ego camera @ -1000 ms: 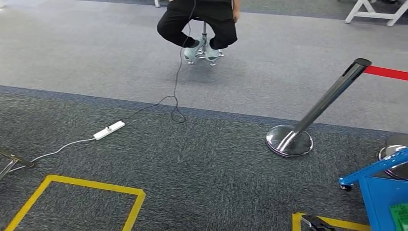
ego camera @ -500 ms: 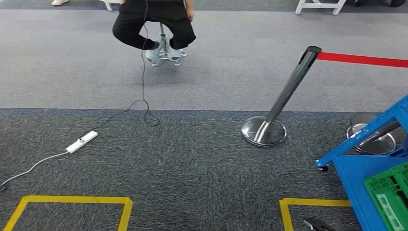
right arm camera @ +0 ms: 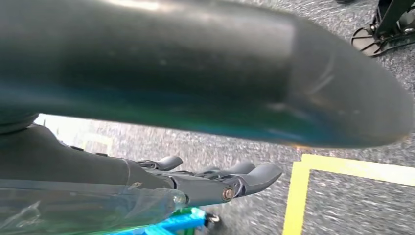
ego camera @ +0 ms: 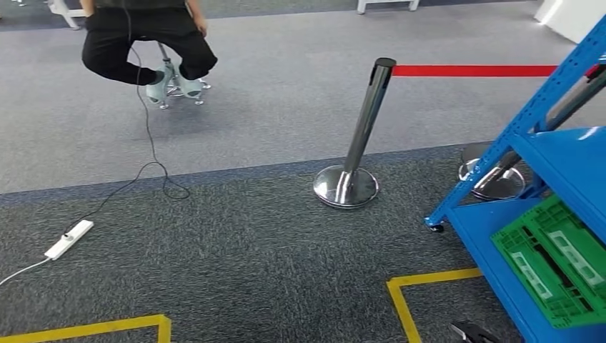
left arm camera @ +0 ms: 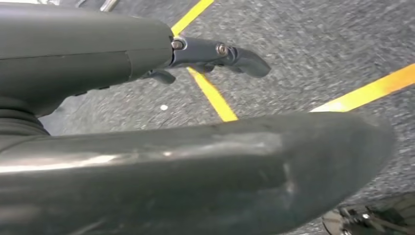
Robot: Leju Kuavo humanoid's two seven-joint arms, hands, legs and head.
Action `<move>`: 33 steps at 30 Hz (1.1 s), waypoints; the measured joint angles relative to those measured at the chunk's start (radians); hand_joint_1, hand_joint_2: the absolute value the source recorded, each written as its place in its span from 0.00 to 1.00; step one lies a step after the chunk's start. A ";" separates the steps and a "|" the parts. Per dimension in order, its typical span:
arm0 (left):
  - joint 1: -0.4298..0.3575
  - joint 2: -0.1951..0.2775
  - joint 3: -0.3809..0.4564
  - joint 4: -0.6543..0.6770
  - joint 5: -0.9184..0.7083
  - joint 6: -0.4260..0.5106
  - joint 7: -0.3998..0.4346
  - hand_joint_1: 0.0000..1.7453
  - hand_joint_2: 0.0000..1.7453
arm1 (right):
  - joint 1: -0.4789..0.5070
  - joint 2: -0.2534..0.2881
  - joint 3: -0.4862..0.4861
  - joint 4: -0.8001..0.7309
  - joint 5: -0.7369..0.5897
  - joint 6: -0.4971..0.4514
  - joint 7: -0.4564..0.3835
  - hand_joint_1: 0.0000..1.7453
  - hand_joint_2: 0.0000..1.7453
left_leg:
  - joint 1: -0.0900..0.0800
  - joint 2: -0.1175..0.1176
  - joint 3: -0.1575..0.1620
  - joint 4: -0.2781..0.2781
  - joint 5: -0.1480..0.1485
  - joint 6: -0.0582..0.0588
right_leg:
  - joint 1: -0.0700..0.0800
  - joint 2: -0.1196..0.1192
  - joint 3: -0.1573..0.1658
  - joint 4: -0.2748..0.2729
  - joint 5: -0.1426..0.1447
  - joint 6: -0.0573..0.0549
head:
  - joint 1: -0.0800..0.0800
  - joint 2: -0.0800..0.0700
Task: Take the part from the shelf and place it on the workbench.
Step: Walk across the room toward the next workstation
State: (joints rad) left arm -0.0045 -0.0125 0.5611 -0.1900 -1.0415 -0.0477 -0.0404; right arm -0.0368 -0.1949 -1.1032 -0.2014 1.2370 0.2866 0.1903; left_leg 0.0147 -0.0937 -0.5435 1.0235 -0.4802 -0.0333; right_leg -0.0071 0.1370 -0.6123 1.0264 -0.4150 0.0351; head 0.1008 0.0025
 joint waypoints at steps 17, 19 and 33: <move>-0.001 0.001 0.010 0.000 -0.006 0.001 0.008 0.00 0.00 | 0.001 0.003 -0.003 0.001 0.004 -0.006 -0.006 0.00 0.00 | -0.023 0.210 0.044 -0.028 -0.026 0.015 | 0.008 -0.196 0.014 0.011 -0.023 0.007 | 0.012 0.000; -0.003 0.000 0.010 0.000 -0.009 0.001 0.009 0.00 0.00 | 0.004 0.002 -0.003 0.001 0.007 -0.002 -0.005 0.00 0.00 | -0.018 0.196 0.045 -0.024 -0.035 0.002 | 0.005 -0.172 0.014 0.004 -0.019 -0.005 | 0.012 0.000; -0.001 0.000 0.012 0.000 -0.016 0.018 0.014 0.00 0.00 | 0.004 0.000 -0.005 0.000 0.013 0.004 -0.002 0.00 0.00 | 0.004 0.029 -0.005 -0.016 0.005 0.007 | -0.010 0.015 -0.005 -0.004 -0.002 0.019 | 0.005 0.000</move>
State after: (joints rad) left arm -0.0059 -0.0123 0.5729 -0.1896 -1.0573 -0.0296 -0.0267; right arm -0.0328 -0.1949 -1.1080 -0.2009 1.2503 0.2905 0.1880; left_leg 0.0191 -0.0648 -0.5489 1.0072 -0.4749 -0.0265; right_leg -0.0167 0.1517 -0.6177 1.0227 -0.4172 0.0545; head 0.1060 0.0027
